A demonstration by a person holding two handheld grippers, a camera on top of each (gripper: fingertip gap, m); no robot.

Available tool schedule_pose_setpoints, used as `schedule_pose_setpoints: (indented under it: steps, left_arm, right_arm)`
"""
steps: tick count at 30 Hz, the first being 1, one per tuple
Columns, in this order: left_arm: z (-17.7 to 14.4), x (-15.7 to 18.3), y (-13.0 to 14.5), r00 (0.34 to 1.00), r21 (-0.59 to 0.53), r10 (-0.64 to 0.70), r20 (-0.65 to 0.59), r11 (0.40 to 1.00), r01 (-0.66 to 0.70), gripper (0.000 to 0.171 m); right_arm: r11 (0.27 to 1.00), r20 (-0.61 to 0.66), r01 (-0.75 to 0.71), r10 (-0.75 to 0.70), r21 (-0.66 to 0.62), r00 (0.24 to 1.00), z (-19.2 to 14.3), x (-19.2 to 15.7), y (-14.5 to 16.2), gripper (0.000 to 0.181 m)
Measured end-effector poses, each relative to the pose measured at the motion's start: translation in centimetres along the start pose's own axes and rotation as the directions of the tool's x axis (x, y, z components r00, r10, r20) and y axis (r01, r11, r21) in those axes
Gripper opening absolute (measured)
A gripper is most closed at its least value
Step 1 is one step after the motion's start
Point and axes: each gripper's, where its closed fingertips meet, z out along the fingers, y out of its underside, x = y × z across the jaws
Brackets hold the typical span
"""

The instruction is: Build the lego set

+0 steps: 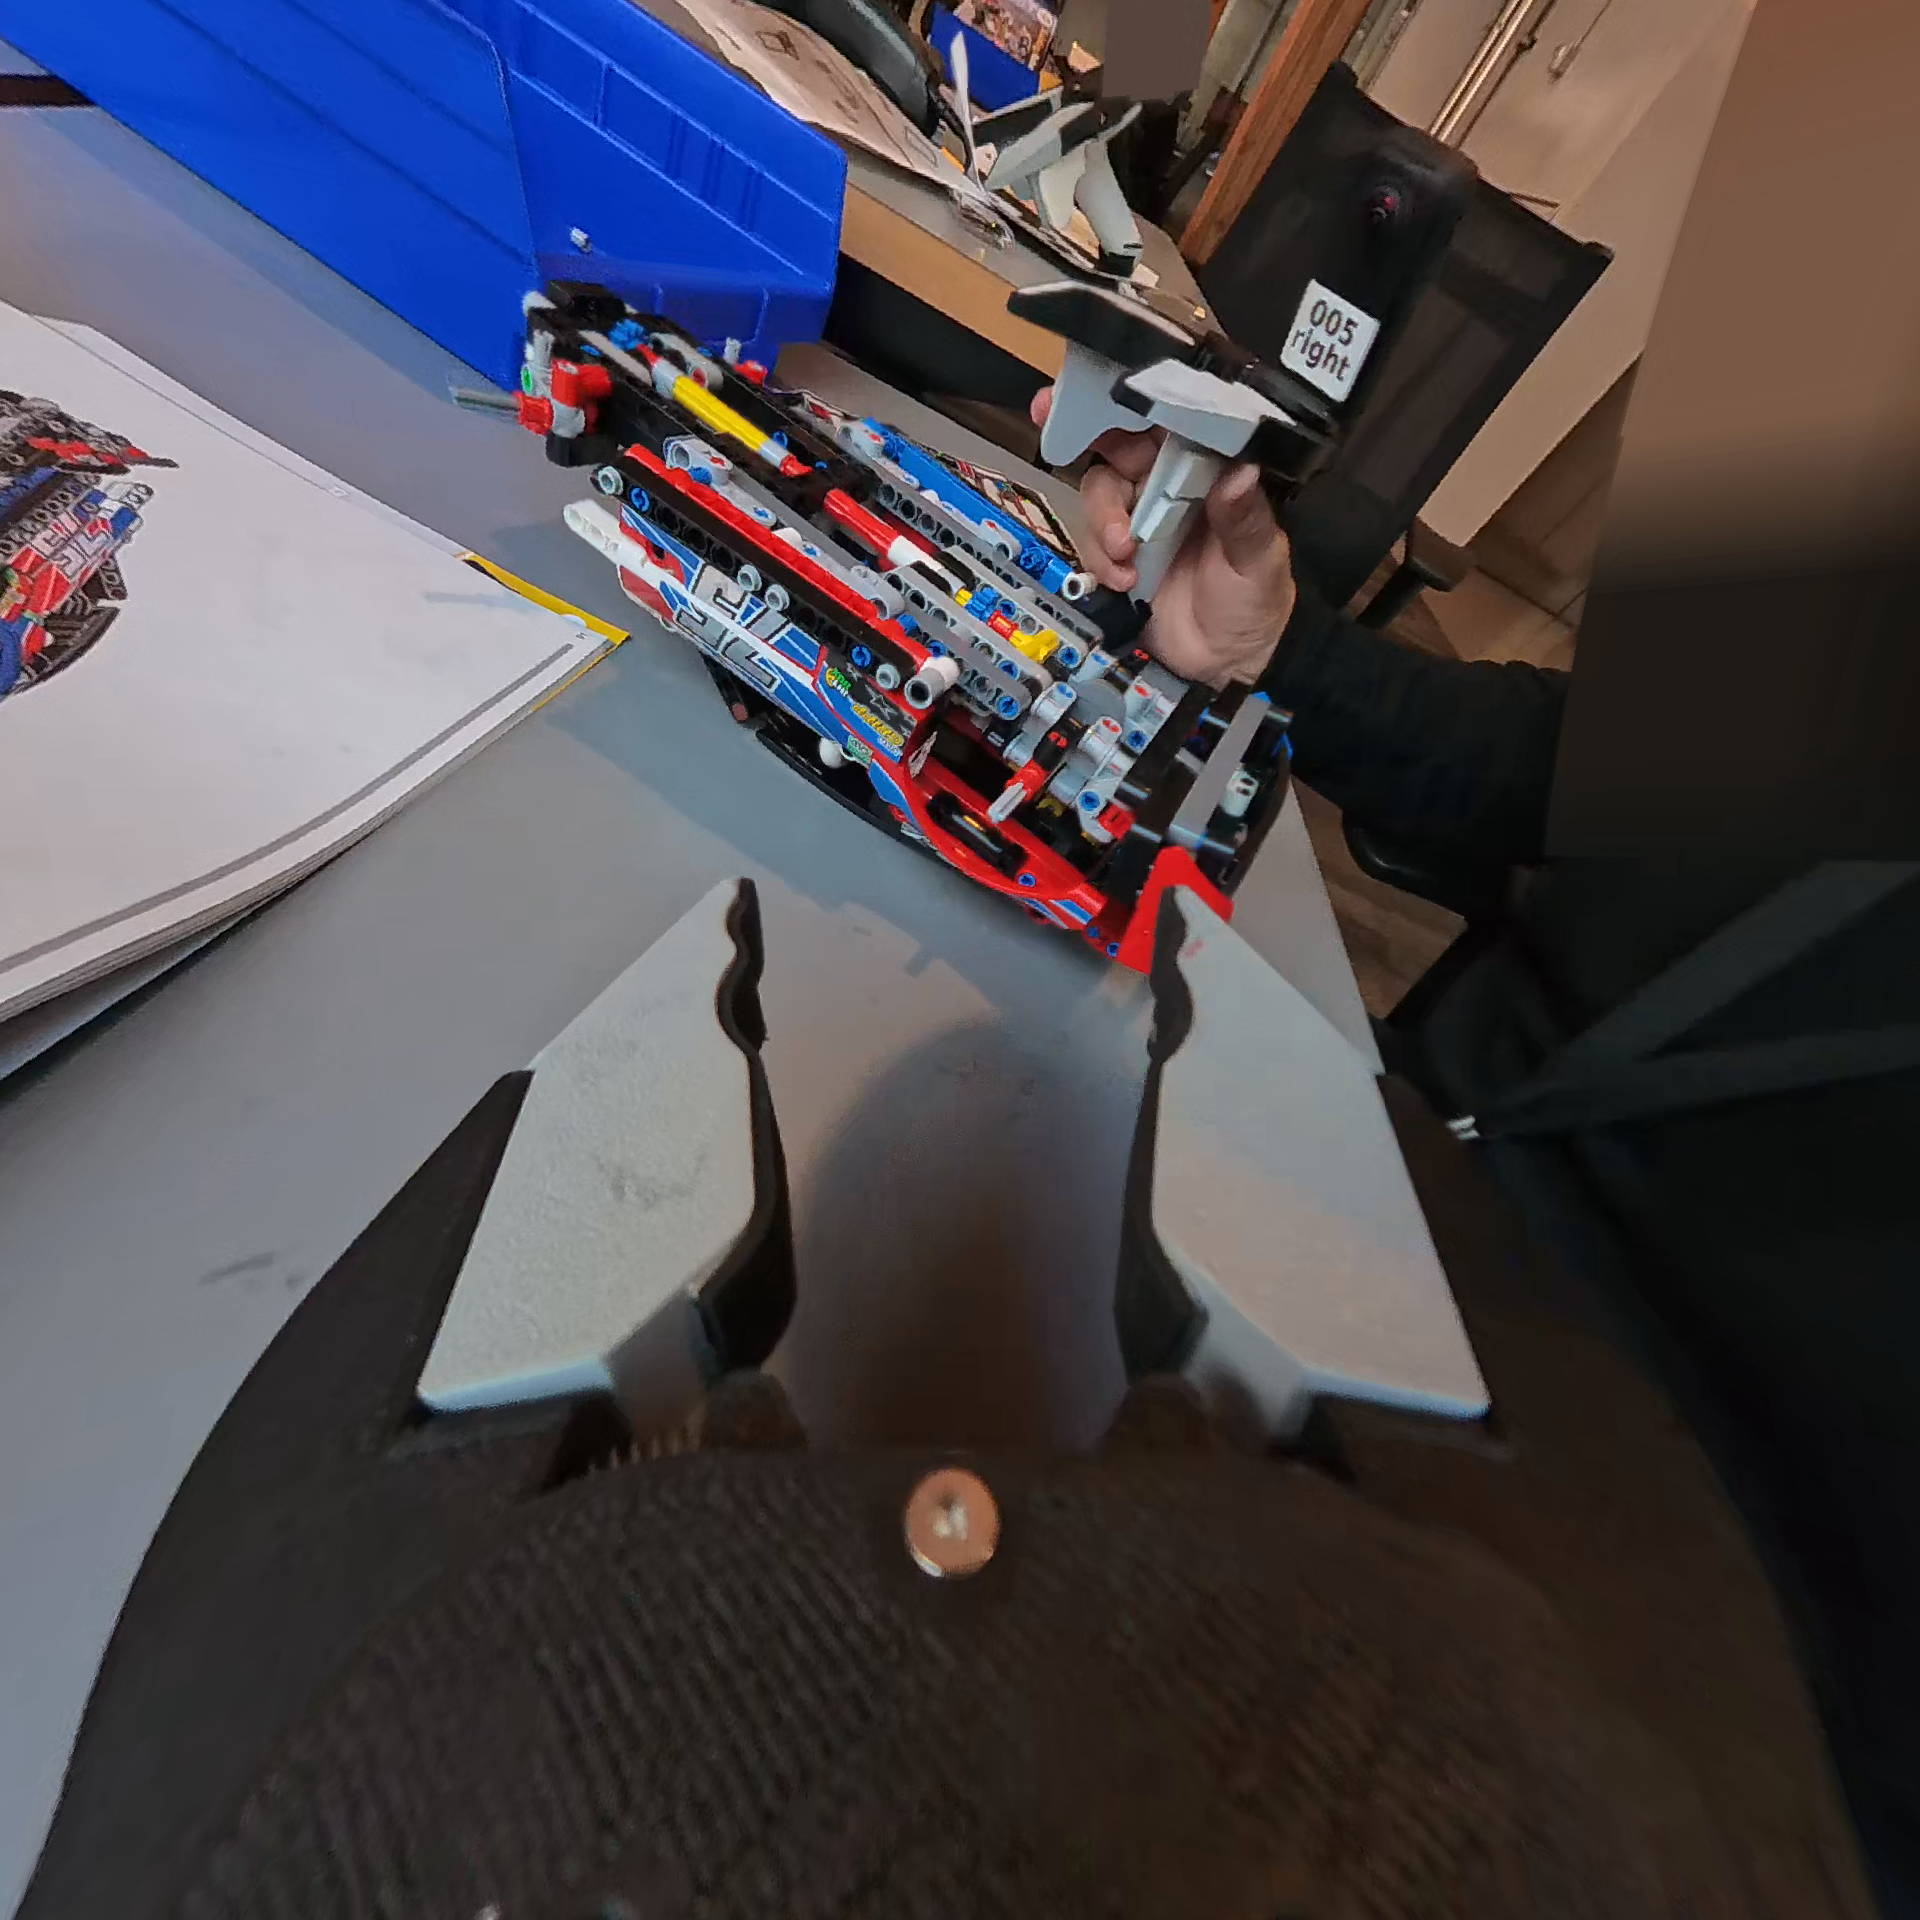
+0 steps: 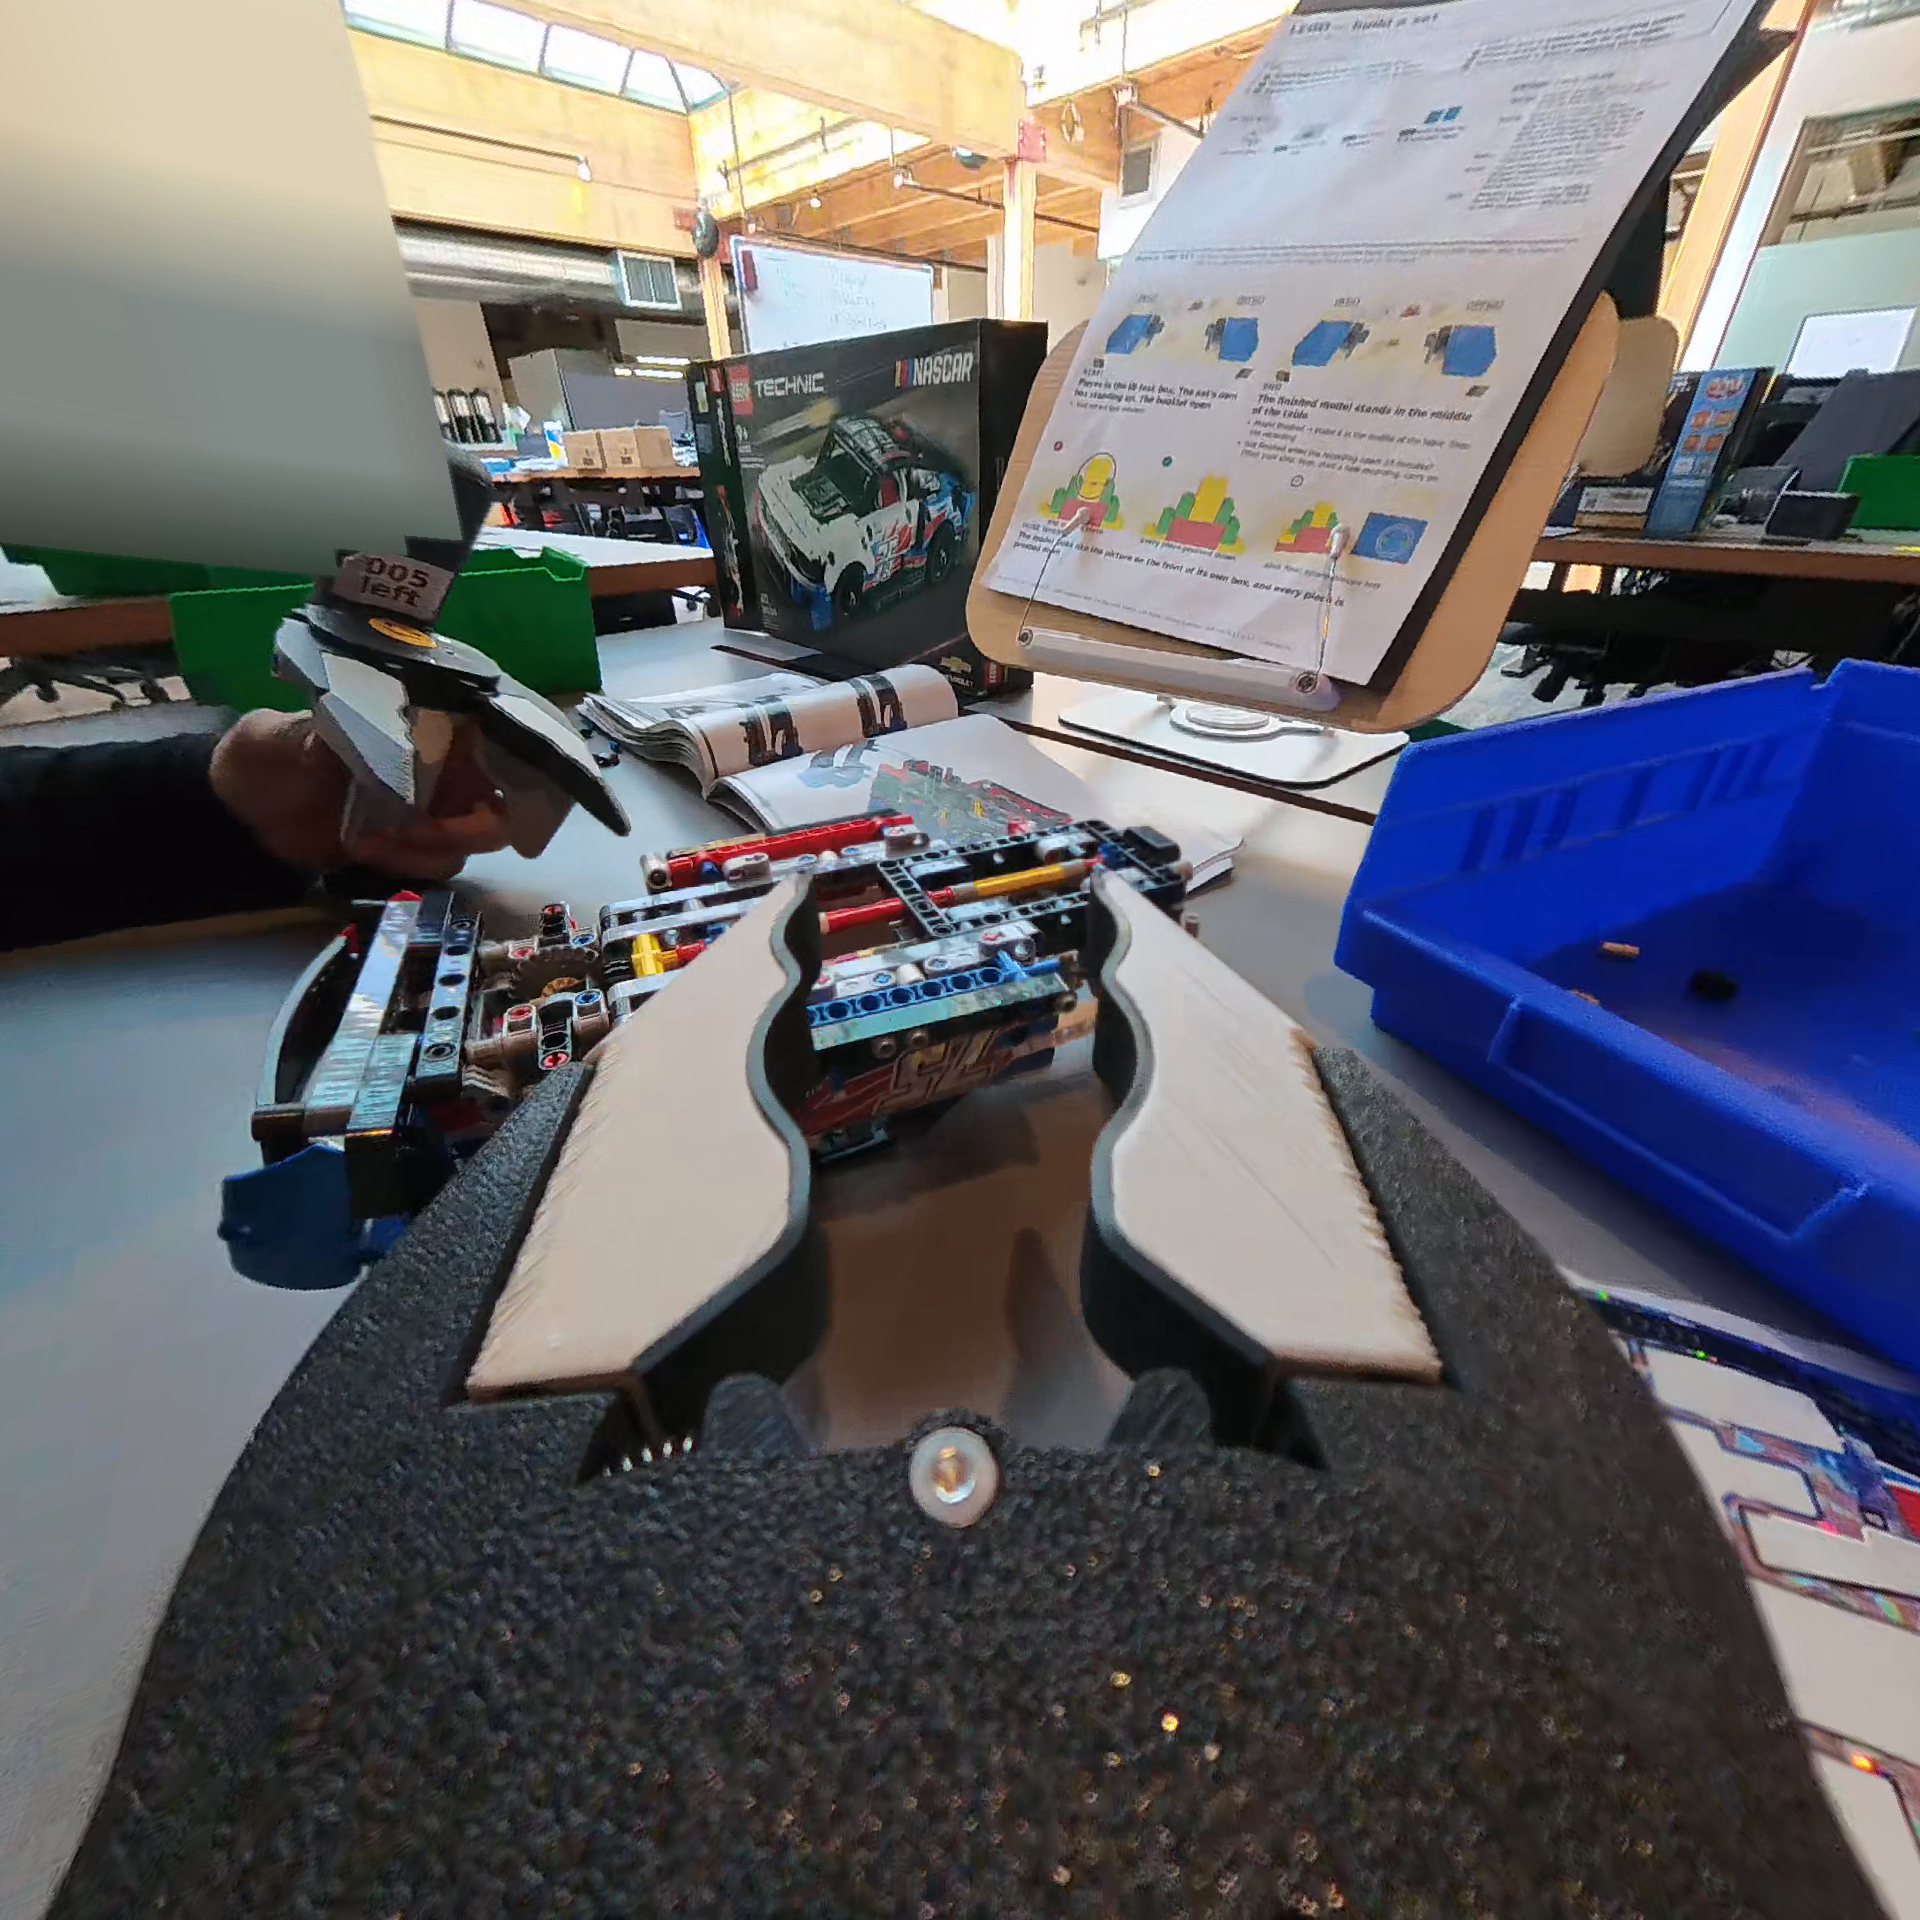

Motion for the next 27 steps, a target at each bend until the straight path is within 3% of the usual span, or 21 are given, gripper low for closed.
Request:
schedule_pose_setpoints:
  steps: [5,9,11,12,14,17,20,23,27]
  left_arm:
    - [0.4,-0.9,0.1,0.99,-0.032,-0.132,-0.057,0.991,0.13,0.068]
    - [-0.5,-1.7,-1.1,0.99,0.059,-0.138,-0.025,0.989,0.139,0.063]
    - [-1.1,-3.1,-1.8,0.992,0.058,-0.053,0.117,0.997,0.046,0.057]
    - [-1.9,-4.3,-2.9,0.972,0.045,0.0,0.234,0.999,-0.011,0.064]
    - [-4.0,-7.6,-6.3,0.878,0.004,0.062,0.475,0.997,-0.072,0.065]
    - [-4.8,-11.9,-8.5,0.784,-0.21,0.068,0.617,0.974,0.08,0.079]
    - [-2.8,-14.4,-7.7,0.76,-0.327,0.053,0.648,0.921,0.214,0.094]
    - [-2.1,-16.7,-4.5,0.72,-0.489,0.146,0.678,0.821,0.294,0.101]
    - [-1.6,-18.3,-1.3,0.704,-0.563,0.177,0.687,0.743,0.362,0.104]
  right_arm:
    - [1.0,0.012,-0.011,0.01,0.01,1.0,0.6,0.3,-0.1,0.052]
    - [0.998,0.024,-0.03,0.029,0.052,0.999,0.2,0.2,-0.6,0.048]
    - [0.997,0.03,-0.04,0.038,0.06,0.999,0.2,0.1,-0.8,0.048]
    - [0.998,0.039,-0.044,0.042,0.055,0.998,0.3,-0.1,-0.7,0.048]
    - [0.998,0.036,-0.034,0.033,0.051,0.999,0.3,-0.2,-0.6,0.049]
    - [0.998,0.004,-0.016,0.016,0.063,1.0,0.1,-0.1,-0.7,0.05]
    - [0.999,0.009,0.004,-0.005,0.054,1.0,0.1,-0.5,-0.6,0.05]
    - [0.999,0.011,0.031,-0.032,0.042,0.999,0.2,-0.8,-0.5,0.05]
    - [0.998,0.02,0.064,-0.065,0.03,0.998,0.1,-1.5,-0.3,0.049]
